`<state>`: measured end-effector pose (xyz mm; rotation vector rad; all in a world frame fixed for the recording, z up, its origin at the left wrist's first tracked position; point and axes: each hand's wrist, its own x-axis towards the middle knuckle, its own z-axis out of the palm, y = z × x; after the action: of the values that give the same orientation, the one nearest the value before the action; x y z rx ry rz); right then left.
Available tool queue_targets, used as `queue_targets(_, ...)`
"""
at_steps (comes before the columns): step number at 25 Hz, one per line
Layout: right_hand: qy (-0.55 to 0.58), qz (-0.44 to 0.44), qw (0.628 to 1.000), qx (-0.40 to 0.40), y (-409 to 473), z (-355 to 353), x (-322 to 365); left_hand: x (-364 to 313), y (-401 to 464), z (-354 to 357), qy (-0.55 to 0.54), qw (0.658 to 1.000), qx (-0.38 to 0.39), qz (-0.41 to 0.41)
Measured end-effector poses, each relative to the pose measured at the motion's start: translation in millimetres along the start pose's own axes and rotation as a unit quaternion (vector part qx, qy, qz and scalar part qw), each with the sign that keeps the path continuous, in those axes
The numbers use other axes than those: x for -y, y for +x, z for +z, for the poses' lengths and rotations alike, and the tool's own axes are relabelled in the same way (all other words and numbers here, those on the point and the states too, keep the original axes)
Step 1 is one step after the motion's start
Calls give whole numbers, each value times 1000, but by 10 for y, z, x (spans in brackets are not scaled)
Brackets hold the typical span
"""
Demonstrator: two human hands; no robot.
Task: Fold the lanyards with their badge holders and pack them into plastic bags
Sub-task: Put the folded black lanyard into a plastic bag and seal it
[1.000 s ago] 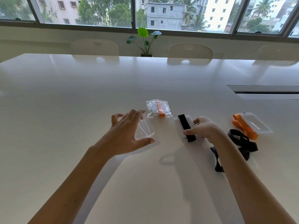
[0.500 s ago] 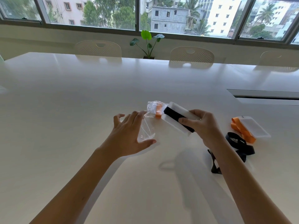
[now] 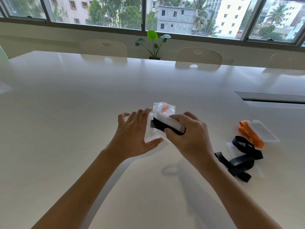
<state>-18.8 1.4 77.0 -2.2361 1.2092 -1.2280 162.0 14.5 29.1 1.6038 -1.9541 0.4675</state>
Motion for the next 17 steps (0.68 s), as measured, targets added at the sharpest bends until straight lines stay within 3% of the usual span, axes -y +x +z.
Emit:
queue_targets(3, 2, 9, 1000, 11, 51, 11, 16, 15, -10, 0, 1, 1000, -9, 16)
queue_targets(8, 77, 102, 988, 81, 206, -72, -48, 55, -24, -17, -11, 1000, 20, 16)
queue_targets(14, 280, 219, 924, 139, 352, -68, -134, 9, 11, -57, -43, 998, 19, 28)
queue_targets(17, 318, 252, 907, 112, 366, 43, -157, -28, 40, -54, -47, 998, 18, 24)
